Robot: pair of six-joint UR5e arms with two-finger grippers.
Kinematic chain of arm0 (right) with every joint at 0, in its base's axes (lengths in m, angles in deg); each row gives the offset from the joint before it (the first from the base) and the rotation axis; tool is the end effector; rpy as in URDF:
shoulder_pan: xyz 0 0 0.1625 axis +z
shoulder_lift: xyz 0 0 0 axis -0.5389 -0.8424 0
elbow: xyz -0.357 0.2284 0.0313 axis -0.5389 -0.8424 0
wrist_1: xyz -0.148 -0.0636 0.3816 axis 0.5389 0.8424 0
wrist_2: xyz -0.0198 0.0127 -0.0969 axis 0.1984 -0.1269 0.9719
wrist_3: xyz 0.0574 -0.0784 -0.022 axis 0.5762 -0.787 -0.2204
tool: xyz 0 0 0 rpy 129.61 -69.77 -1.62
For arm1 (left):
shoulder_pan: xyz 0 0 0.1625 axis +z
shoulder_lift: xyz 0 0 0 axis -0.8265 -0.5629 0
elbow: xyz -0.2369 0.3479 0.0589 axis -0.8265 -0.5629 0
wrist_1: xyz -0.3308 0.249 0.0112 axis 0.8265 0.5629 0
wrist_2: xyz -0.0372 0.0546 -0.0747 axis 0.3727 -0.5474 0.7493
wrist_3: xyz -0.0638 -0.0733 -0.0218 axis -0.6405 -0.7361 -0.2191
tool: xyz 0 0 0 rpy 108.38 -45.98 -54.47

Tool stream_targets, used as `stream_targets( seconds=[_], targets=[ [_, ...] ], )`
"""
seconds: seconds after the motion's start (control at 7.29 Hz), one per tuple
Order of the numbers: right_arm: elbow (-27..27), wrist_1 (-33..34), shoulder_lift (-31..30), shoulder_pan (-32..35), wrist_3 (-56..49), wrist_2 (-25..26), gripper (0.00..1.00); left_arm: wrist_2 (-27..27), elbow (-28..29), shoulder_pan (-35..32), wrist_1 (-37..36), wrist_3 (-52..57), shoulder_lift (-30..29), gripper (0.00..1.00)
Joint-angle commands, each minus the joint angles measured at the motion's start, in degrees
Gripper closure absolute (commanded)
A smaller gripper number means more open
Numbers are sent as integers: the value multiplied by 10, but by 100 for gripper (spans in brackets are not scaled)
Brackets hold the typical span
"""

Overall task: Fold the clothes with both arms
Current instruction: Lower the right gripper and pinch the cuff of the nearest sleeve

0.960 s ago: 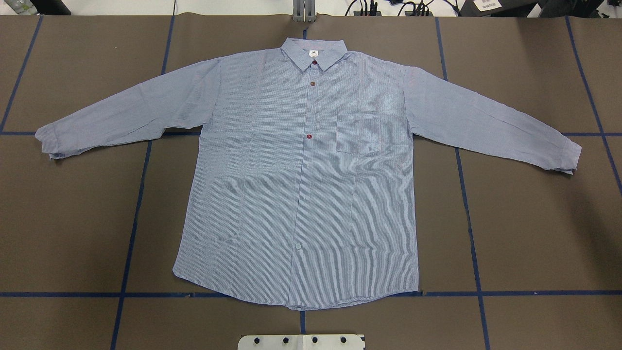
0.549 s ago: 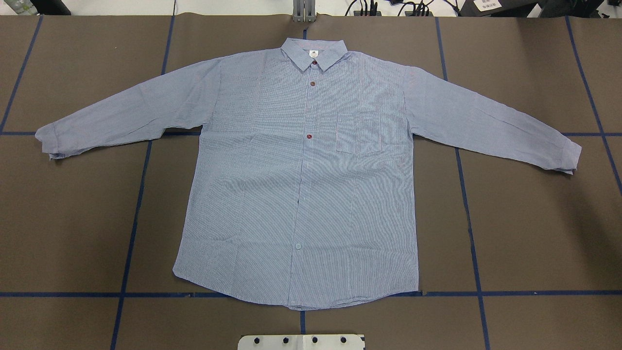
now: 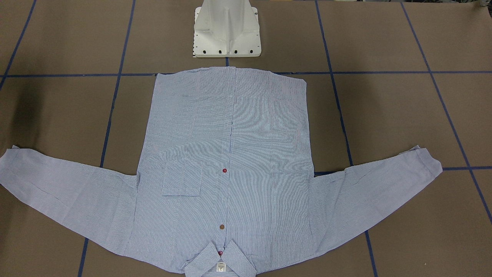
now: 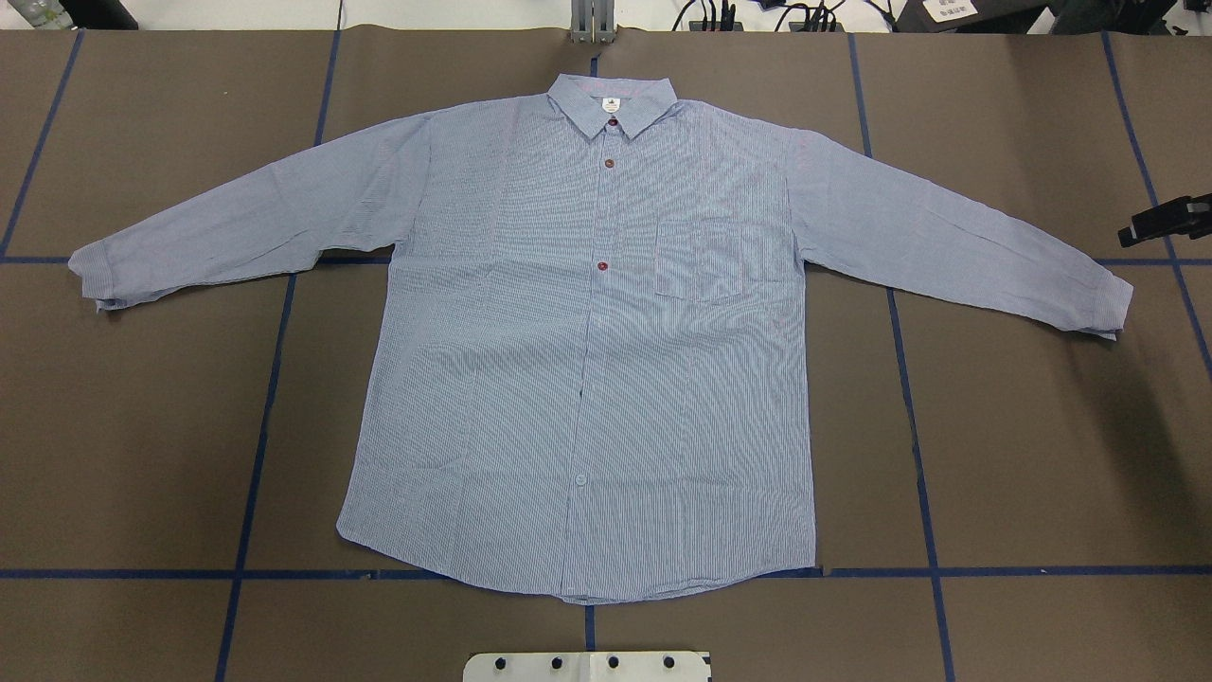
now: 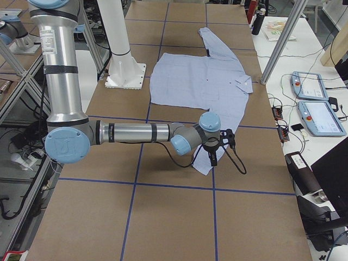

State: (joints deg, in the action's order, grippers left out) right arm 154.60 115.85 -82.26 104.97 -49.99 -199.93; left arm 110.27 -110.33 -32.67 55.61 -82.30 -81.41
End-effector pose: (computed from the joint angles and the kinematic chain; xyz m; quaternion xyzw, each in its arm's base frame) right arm -0.0989 -0.5373 0.6258 0.1119 -0.4105 -0.0082 0.9049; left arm -0.0560 -0.4978 0.5372 0.1637 0.3293 0.1087 0.9236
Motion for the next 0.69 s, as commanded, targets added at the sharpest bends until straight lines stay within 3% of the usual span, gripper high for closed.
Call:
stream_targets(
  seconds=[0.0,0.55],
  targets=[
    [-59,-153,-22,-33,127,1,2,1,0,0,0,0,2,0],
    [-51,-228,-66,-63,225,22,8,1,3,0,1,2,5,0]
  ],
)
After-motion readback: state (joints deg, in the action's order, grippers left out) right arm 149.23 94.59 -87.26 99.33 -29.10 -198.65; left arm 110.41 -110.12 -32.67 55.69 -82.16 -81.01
